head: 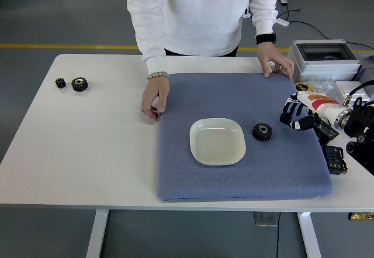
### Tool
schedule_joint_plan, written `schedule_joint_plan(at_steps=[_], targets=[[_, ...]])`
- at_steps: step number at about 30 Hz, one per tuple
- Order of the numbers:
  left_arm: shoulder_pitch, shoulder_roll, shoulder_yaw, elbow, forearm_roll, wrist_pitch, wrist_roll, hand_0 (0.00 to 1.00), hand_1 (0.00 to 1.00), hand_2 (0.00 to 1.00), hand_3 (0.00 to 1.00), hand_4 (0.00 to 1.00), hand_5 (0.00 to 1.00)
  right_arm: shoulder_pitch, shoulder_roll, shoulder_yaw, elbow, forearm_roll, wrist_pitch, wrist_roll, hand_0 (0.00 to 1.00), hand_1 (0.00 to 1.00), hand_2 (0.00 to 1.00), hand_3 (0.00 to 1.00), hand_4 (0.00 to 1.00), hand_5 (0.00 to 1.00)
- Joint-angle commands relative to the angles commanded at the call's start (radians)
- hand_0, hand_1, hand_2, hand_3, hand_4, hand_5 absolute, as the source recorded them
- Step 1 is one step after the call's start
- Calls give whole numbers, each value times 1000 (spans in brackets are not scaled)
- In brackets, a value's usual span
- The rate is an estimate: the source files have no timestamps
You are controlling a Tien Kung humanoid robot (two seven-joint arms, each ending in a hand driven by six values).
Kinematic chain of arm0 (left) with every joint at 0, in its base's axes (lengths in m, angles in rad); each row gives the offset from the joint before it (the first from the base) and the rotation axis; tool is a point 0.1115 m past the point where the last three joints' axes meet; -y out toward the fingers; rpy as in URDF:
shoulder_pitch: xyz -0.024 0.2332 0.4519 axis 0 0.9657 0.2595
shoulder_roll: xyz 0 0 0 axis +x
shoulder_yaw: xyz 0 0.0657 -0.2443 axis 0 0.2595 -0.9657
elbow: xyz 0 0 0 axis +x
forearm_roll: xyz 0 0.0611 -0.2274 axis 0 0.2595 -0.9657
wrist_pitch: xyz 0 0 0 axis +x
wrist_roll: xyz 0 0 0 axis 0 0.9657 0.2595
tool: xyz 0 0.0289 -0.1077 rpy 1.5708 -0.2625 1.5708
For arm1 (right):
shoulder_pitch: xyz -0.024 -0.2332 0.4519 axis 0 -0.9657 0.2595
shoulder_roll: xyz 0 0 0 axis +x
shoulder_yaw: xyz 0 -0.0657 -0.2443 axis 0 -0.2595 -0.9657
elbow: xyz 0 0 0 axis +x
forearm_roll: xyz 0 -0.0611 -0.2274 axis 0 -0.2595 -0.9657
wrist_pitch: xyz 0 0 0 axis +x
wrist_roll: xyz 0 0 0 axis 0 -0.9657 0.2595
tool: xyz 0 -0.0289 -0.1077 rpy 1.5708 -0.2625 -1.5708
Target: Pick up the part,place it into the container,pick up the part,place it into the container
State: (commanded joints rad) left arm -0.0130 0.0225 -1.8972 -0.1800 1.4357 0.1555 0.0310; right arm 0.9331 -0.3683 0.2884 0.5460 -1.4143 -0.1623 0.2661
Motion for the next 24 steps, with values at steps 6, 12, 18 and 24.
schedule_joint_plan(at_steps=[6,12,18,24], targets=[[6,3,-1,0,4,0,0,739,715,752,618,758,704,1,-19,72,84,-56,-2,-11,238,432,485,480,750,96],[6,5,0,0,5,0,-1,739,715,751,619,758,704,0,-29,108,217,-83,-8,-23,237,432,486,485,752,92],[4,4,-1,0,3,0,-1,739,715,751,618,757,704,3,-27,87,323,-101,-7,-39,235,434,487,490,752,100],[4,2,-2,0,4,0,0,739,715,751,618,757,704,10,-1,11,396,-108,4,-54,264,436,491,495,745,116]])
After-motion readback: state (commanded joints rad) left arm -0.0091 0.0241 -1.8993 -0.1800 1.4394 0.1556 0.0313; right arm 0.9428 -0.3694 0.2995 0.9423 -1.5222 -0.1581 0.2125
